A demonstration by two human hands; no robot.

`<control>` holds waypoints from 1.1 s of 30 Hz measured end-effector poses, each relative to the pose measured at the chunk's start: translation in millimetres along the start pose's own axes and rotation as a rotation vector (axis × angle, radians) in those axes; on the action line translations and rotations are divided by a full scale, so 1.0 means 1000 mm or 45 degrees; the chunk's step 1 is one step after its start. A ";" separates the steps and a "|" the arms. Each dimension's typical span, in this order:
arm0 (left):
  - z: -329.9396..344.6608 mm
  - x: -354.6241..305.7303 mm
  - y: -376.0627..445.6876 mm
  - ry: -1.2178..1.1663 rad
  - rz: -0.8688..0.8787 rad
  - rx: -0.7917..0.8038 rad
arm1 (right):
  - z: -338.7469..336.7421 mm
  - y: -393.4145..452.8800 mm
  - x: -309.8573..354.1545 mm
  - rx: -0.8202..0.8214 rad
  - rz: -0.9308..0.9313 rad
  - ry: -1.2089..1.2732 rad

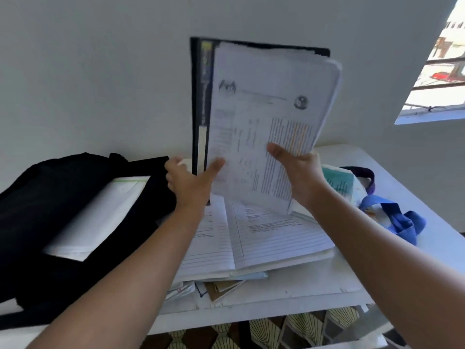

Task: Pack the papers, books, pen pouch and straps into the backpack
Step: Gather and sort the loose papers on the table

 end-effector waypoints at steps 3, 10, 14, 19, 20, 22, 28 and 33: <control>0.015 0.016 -0.019 -0.361 -0.390 0.140 | 0.005 0.006 0.009 -0.067 0.122 0.334; 0.038 -0.002 -0.030 -0.792 -0.502 0.712 | 0.014 -0.021 -0.012 -0.011 0.486 0.591; 0.014 -0.018 -0.016 -0.695 -0.397 0.598 | -0.003 -0.026 -0.015 0.092 0.616 0.284; -0.041 -0.061 -0.003 -0.344 -0.083 0.609 | -0.039 -0.004 0.008 -0.165 0.327 -0.239; -0.052 -0.070 0.000 -0.254 -0.038 0.634 | -0.044 0.001 0.010 -0.109 0.271 -0.213; -0.069 -0.084 0.005 -0.085 0.006 0.702 | -0.047 0.002 0.012 0.145 0.264 -0.039; -0.085 -0.094 0.010 0.160 0.017 0.681 | -0.022 -0.045 -0.007 0.471 0.533 0.373; -0.107 -0.099 0.023 0.484 0.231 0.163 | 0.014 -0.052 -0.010 0.418 0.584 0.480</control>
Point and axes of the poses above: each hand's wrist, its own y-axis towards the middle knuckle, its own z-axis out of the palm, x = y × z, the point moved 3 cm from there along y, towards the middle knuckle, and after that the axes turned 10 degrees about -z, right-handed, at the moved point
